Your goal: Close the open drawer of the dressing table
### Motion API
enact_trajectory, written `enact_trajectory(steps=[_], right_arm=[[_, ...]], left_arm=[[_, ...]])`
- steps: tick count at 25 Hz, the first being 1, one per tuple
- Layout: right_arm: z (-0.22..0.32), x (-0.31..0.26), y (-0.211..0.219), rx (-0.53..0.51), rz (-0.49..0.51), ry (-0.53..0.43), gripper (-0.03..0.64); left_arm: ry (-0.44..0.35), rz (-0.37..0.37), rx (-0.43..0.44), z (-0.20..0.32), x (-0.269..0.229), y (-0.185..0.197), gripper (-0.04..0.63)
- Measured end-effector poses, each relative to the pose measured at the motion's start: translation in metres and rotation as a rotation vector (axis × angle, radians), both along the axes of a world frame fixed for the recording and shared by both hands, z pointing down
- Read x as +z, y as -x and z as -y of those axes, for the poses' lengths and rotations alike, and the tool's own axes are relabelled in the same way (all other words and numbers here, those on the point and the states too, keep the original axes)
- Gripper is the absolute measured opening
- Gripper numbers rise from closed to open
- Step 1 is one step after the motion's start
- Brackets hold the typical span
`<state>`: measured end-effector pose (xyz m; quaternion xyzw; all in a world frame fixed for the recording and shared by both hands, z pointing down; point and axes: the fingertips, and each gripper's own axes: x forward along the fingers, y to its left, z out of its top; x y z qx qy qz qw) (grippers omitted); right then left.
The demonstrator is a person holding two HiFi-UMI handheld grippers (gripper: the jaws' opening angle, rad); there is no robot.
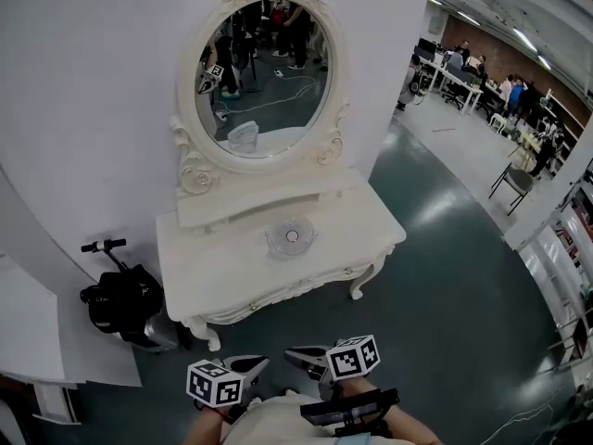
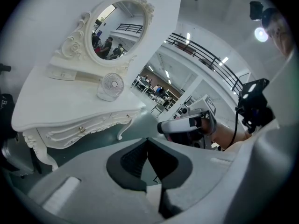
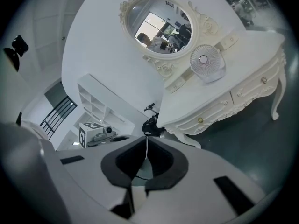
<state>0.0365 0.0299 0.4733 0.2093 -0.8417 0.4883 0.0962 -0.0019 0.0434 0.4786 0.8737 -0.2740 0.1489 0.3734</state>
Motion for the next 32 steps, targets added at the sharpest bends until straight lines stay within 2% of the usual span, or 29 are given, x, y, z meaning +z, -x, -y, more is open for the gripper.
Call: enact_trajectory(steps=[8,32], right_arm=[[0.0,-0.006,-0.001,-0.003,-0.015,-0.035,0.015],[-0.018,-0.002,0.007,-0.003,0.014,0.013,0.015]], left_arm=[[-0.014,0.017,0.008,0.001,-0.002,0.004,0.009],[0.005,0.016,0.011,-0.012,0.004,0.002,0.009]])
